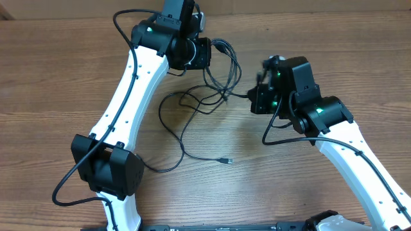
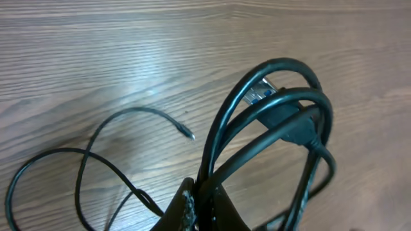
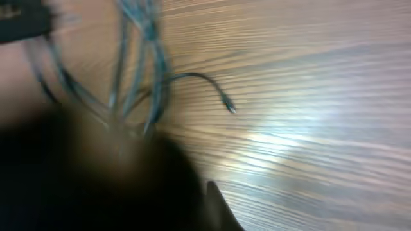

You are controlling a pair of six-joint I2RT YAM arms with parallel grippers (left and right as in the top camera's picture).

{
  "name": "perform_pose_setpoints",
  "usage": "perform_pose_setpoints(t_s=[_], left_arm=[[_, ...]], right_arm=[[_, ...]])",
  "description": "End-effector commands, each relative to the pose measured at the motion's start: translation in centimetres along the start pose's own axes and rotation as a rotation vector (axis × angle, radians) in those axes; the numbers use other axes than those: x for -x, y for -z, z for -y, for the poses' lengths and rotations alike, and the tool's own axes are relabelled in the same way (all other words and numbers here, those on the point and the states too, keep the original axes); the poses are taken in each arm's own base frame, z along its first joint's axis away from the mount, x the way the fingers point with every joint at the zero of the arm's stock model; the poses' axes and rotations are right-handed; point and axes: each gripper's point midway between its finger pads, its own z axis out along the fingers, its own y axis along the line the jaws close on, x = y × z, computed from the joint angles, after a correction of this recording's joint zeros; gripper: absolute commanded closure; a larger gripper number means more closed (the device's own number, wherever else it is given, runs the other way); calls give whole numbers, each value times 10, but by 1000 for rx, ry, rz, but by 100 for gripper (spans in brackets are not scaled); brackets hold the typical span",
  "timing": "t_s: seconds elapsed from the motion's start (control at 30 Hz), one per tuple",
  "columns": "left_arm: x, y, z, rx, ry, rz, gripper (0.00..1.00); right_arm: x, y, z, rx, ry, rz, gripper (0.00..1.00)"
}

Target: Untangle cables

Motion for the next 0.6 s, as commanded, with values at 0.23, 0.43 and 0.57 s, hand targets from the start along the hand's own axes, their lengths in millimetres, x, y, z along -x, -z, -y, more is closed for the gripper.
perform_pose_setpoints(t_s=[0.23,0.43,0.57], left_arm=[[4,39,23,-92,-196,53,96],[-13,41,39,-203,-337,-2,96],[-20,44,51,-280,-356,-23,96]], right_arm=[[21,13,-25,107,181,85,31],[39,17,-35,142,281,169,28],[41,19,-46,191,359,186,28]])
